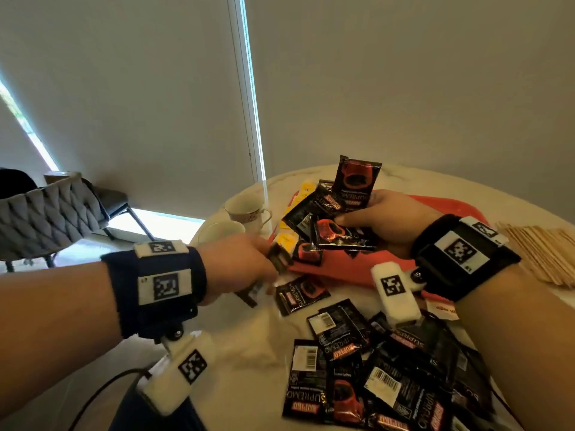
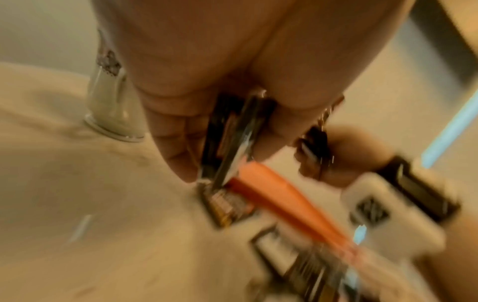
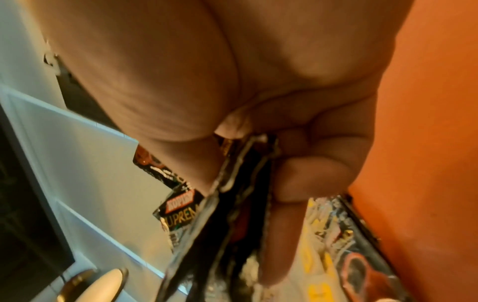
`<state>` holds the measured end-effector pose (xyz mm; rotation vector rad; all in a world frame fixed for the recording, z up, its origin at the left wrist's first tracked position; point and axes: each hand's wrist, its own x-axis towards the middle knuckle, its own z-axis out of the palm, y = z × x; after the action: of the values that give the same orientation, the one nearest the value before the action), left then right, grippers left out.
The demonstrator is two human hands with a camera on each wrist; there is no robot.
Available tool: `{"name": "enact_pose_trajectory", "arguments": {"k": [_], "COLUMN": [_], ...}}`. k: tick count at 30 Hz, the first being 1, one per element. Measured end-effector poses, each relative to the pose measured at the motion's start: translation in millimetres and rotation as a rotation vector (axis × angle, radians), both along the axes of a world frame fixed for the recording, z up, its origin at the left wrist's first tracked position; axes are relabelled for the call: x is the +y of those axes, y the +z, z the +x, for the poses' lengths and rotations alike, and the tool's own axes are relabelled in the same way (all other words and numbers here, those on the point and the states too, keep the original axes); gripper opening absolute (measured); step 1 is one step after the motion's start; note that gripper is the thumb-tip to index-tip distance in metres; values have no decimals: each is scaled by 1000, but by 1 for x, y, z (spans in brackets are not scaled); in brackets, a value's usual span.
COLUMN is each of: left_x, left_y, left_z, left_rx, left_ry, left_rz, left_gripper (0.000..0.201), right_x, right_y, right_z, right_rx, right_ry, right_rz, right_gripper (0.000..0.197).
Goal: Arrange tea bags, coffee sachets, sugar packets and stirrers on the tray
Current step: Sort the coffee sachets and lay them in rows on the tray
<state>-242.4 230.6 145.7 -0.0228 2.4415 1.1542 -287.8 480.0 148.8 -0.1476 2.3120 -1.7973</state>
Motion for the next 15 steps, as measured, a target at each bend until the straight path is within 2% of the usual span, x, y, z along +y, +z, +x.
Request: {"name": "enact_pose_trajectory", "arguments": {"k": [2, 3, 5, 6, 8, 9, 12, 15], "left_x": [1, 3, 10, 14, 23, 26, 32, 30], "left_y": [6, 9, 13, 14, 13, 13, 8, -4], "left_z": [-7, -11, -20, -25, -36, -40, -48, -58], "left_rx": [48, 101, 215, 245, 242, 215, 187, 226], "left_ry": [240, 336, 420, 399, 299, 235, 88, 82], "left_rz": [369, 494, 618, 644, 640, 641, 525, 488], "left_gripper": [27, 24, 15, 23, 54, 58, 41, 26], "right_x": [-1, -2, -5, -8, -14, -16, -16, -13], "right_y": [-1, -1, -1, 0, 0, -1, -1, 6], "right_z": [-4, -6, -10, -11, -14, -15, -21, -23], "right_rx": [-2, -2, -8, -11, 3, 21, 74, 115], "right_ry": [10, 20, 48, 68, 97, 107, 146, 140], "right_rz": [-84, -113, -141, -146, -134, -120, -35, 81], "right_gripper": [15, 16, 18, 19, 20, 21, 25, 19]}}
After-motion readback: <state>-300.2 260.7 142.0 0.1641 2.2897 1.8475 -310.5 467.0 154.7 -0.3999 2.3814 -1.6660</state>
